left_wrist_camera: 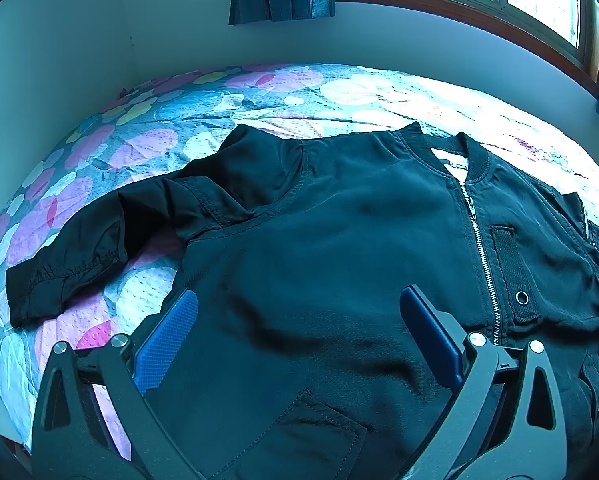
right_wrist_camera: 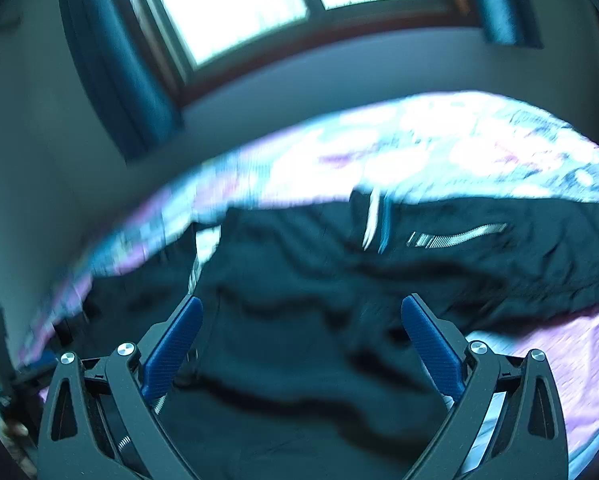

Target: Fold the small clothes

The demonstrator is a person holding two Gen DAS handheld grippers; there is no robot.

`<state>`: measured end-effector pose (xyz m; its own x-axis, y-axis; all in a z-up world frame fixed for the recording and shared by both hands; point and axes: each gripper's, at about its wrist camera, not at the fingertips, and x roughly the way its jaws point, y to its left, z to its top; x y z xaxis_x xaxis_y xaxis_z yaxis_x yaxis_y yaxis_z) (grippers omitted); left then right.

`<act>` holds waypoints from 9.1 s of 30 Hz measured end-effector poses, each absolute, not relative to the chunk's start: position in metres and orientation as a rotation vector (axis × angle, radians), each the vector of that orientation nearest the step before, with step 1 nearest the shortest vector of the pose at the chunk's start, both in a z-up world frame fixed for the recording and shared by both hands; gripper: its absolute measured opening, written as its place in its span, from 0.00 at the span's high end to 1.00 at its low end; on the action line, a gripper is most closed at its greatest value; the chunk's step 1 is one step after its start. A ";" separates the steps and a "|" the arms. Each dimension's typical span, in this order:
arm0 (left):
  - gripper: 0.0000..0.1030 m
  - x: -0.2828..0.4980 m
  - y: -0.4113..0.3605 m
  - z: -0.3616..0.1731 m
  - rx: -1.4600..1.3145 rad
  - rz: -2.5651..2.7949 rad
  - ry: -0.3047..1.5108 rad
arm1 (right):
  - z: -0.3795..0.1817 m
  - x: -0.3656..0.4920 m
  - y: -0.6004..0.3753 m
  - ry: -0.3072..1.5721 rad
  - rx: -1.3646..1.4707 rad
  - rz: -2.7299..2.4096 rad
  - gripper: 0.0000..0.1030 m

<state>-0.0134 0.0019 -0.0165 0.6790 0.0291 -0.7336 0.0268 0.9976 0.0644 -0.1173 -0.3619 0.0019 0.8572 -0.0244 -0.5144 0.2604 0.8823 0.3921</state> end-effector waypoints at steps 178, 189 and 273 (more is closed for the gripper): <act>0.86 -0.041 0.431 -0.007 -0.537 0.304 0.755 | -0.085 -0.005 -0.208 0.940 0.649 0.534 0.31; 0.87 -0.024 0.342 0.107 -0.293 0.193 0.588 | -0.083 -0.005 -0.209 0.941 0.650 0.528 0.31; 0.23 0.073 0.127 -0.060 -0.135 -0.001 0.973 | -0.010 0.025 -0.224 0.817 0.104 -0.046 0.25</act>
